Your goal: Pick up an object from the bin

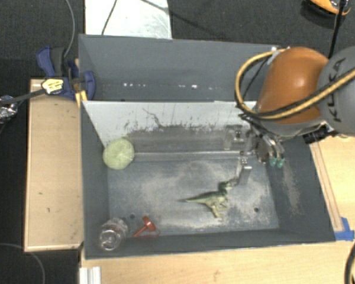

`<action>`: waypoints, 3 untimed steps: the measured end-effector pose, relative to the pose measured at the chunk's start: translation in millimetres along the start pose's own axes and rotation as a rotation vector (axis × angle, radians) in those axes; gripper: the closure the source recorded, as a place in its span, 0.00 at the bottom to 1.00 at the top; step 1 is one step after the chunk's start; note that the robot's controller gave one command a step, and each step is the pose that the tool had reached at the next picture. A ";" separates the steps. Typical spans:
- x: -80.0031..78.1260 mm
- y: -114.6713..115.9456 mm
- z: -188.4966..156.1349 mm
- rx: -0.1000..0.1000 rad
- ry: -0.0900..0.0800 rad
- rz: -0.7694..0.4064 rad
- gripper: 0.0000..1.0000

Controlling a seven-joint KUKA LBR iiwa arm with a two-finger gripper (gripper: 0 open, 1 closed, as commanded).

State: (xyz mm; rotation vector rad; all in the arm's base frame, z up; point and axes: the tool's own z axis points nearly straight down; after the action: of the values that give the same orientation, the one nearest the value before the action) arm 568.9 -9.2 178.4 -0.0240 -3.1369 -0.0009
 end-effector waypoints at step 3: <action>21.3 -2.3 74.4 0.002 -0.011 -0.320 0.00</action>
Offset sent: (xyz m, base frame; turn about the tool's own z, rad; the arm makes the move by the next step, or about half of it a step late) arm -0.0050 -0.0525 -0.1059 -0.3209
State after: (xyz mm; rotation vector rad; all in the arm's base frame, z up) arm 547.2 -11.1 104.2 0.4781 -3.1118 0.0020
